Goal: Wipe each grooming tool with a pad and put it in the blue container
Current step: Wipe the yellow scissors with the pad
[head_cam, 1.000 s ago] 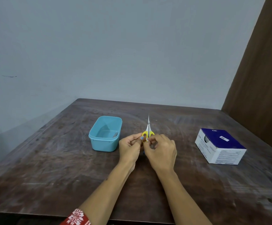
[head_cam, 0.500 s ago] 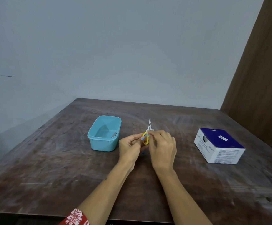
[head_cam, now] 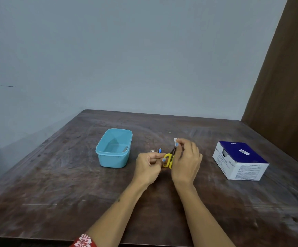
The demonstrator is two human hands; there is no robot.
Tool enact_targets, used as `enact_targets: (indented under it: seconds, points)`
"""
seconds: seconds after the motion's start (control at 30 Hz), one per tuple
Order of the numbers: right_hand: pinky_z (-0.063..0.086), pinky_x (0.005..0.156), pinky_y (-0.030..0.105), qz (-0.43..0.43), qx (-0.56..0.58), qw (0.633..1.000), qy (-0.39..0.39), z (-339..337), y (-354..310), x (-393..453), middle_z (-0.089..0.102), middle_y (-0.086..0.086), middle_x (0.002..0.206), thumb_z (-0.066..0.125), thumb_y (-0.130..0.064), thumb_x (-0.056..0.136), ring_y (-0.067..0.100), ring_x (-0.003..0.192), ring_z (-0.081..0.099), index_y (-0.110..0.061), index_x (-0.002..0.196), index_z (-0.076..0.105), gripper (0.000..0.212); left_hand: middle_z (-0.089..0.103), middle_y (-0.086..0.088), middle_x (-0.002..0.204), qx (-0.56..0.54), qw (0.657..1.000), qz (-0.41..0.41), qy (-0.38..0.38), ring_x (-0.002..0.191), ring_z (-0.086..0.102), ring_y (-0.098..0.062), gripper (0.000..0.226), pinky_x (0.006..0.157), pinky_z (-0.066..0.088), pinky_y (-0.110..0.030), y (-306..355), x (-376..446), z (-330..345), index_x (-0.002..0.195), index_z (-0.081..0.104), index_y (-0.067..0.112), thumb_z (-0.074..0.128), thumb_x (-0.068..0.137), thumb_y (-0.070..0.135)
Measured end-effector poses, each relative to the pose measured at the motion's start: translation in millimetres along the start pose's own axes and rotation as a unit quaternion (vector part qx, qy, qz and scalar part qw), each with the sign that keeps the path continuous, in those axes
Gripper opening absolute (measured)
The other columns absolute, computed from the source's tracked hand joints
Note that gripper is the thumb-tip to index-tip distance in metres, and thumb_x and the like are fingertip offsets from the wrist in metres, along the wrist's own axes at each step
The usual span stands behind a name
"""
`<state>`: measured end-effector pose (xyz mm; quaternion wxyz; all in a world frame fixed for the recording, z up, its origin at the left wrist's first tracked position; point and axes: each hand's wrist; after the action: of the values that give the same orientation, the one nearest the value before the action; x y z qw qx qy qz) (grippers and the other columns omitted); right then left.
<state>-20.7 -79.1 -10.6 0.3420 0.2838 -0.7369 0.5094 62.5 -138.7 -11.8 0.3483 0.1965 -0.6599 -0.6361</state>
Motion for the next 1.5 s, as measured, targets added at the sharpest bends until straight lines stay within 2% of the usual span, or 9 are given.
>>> enact_targets:
  seconds: [0.13,0.3,0.73,0.93,1.03,1.13,1.23,1.37,1.5]
  points:
    - [0.03,0.072,0.026,0.038,0.02,0.999,0.001,2,4,4,0.064,0.003,0.087,0.056,-0.005,0.086,0.023,0.079,0.059,-0.011,0.089,0.064,0.01,0.072,-0.007,0.082,0.023,0.999,0.007,-0.027,0.074,0.07,-0.012,0.019,0.069,0.058,-0.024,-1,0,0,0.101,0.069,-0.001,0.057,0.087,-0.004]
    - [0.026,0.069,0.025,-0.031,0.006,0.999,-0.037,3,0,-2,0.065,-0.002,0.086,0.042,-0.023,0.088,0.021,0.076,0.058,-0.016,0.09,0.065,0.025,0.073,-0.001,0.072,-0.055,0.998,-0.002,0.005,0.072,0.07,-0.012,0.017,0.064,0.057,-0.023,0,1,-2,0.1,0.067,-0.004,0.059,0.085,-0.005]
    - [0.028,0.071,0.028,-0.138,-0.085,0.983,-0.088,3,-5,-14,0.062,0.0,0.071,0.04,-0.017,0.075,0.023,0.066,0.057,-0.015,0.075,0.064,0.025,0.074,-0.008,0.085,-0.119,0.989,-0.03,0.078,0.077,0.071,-0.014,0.02,0.064,0.058,-0.022,6,3,-5,0.103,0.067,-0.001,0.058,0.085,-0.004]
    - [0.028,0.069,0.027,-0.119,-0.044,0.979,-0.157,-2,-10,-18,0.061,-0.004,0.067,0.039,-0.022,0.071,0.021,0.066,0.056,-0.017,0.069,0.062,0.023,0.073,0.001,0.072,-0.111,0.986,-0.017,0.126,0.068,0.07,-0.009,0.019,0.065,0.058,-0.022,9,3,-7,0.102,0.067,0.0,0.056,0.087,-0.004]
    - [0.029,0.07,0.026,-0.093,-0.038,0.978,-0.183,-5,-10,-18,0.06,-0.007,0.065,0.049,-0.02,0.068,0.016,0.066,0.056,-0.022,0.066,0.061,0.012,0.074,-0.007,0.082,-0.083,0.987,0.005,0.138,0.075,0.071,-0.014,0.019,0.069,0.059,-0.025,12,3,-6,0.102,0.067,0.001,0.057,0.087,-0.002]
    - [0.032,0.069,0.027,-0.034,0.001,0.988,-0.154,-8,-9,-17,0.062,-0.009,0.066,0.06,-0.018,0.064,0.013,0.065,0.056,-0.025,0.067,0.063,0.008,0.074,-0.009,0.088,-0.062,0.986,0.031,0.155,0.083,0.071,-0.019,0.019,0.075,0.058,-0.032,19,-2,-3,0.103,0.069,0.002,0.059,0.087,0.001]
    - [0.037,0.068,0.03,0.036,0.038,0.994,-0.1,-11,-9,-12,0.062,-0.009,0.064,0.063,-0.016,0.064,0.016,0.063,0.058,-0.024,0.068,0.065,0.01,0.073,-0.002,0.082,-0.081,0.98,0.055,0.173,0.074,0.071,-0.01,0.018,0.07,0.058,-0.024,39,-6,-10,0.096,0.069,0.008,0.057,0.087,-0.002]
    - [0.044,0.07,0.036,0.077,0.048,0.992,-0.092,-11,-11,-10,0.062,-0.005,0.064,0.073,-0.004,0.064,0.02,0.064,0.06,-0.022,0.07,0.068,0.019,0.071,-0.007,0.077,0.051,0.969,0.101,0.219,0.07,0.07,-0.018,0.016,0.072,0.06,-0.035,76,4,-58,0.085,0.073,0.007,0.06,0.086,-0.001]
    - [0.047,0.071,0.039,0.089,0.058,0.99,-0.097,-12,-13,-10,0.063,-0.002,0.066,0.072,-0.003,0.065,0.023,0.064,0.061,-0.02,0.072,0.07,0.018,0.07,-0.024,0.08,0.221,0.944,0.021,0.244,0.064,0.067,-0.031,0.018,0.072,0.058,-0.047,100,23,-104,0.065,0.066,0.009,0.061,0.08,-0.001]
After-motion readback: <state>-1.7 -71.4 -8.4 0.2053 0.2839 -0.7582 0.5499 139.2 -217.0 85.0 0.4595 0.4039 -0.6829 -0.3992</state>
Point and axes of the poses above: each hand's wrist, its own x-axis towards the middle knuckle, its own z-axis out of the palm, y = z × x
